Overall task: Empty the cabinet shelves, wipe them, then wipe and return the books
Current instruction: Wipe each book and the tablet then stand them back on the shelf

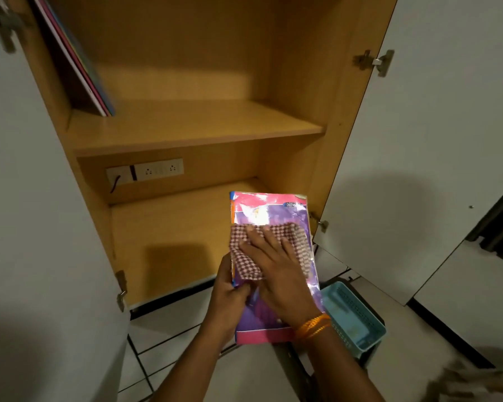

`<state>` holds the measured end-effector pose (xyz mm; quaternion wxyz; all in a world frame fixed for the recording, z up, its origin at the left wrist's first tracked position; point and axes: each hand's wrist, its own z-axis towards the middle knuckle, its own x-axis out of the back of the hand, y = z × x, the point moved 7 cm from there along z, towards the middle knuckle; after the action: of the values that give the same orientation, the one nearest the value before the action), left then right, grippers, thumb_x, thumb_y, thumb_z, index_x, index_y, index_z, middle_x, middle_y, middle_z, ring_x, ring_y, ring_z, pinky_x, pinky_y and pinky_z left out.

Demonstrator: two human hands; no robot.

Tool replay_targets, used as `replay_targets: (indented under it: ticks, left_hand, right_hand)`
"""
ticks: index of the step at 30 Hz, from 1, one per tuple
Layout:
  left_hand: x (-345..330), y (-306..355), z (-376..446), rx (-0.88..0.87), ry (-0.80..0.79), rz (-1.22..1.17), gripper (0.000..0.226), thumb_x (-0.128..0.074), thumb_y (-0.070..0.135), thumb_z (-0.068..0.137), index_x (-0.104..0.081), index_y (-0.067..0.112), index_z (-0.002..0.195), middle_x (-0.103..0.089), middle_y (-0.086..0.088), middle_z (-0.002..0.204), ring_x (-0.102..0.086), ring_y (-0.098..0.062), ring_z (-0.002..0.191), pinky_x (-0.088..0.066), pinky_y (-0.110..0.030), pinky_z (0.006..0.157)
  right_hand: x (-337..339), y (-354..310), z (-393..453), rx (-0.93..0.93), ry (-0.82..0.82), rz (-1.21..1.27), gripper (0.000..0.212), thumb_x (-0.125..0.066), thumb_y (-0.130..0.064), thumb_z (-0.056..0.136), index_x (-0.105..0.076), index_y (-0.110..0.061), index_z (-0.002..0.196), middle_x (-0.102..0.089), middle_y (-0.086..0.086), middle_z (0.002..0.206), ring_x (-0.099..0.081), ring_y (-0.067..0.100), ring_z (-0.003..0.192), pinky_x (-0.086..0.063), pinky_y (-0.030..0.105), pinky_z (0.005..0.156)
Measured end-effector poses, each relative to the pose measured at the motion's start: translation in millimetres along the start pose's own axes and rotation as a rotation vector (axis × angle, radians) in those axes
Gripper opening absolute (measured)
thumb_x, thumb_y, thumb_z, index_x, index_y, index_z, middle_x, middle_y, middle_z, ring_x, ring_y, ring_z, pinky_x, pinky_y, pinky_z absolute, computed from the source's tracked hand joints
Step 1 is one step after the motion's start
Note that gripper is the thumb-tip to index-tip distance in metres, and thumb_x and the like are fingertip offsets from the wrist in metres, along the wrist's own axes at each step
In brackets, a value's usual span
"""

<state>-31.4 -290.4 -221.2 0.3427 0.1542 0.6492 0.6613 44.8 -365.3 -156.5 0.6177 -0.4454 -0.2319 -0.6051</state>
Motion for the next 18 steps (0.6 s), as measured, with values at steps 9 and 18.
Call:
replay_targets:
  ticks: [9,18]
  left_hand:
    - [-5,1,-3,0.082,-0.093,-0.093,0.047,-0.071,0.014,0.082,-0.059,0.026,0.126,-0.073,-0.008,0.118,-0.071,-0.032,0.106,-0.059,-0.05,0.09]
    - [-16,7,-9,0.049,-0.131,-0.1,0.051,-0.062,-0.007,0.092,-0.058,0.028,0.129,-0.071,-0.009,0.122,-0.07,-0.027,0.108,-0.058,-0.042,0.086]
  right_hand:
    - [52,63,12,-0.483,0.365,0.152,0.071,-0.05,0.017,0.076,-0.058,-0.018,0.137,-0.035,-0.001,0.16,-0.02,0.024,0.153,-0.035,0.049,0.117]
    - [40,4,43,-0.141,0.16,0.037,0.082,-0.048,-0.002,0.067,-0.049,-0.019,0.147,-0.031,0.007,0.162,-0.015,0.03,0.154,-0.012,0.046,0.122]
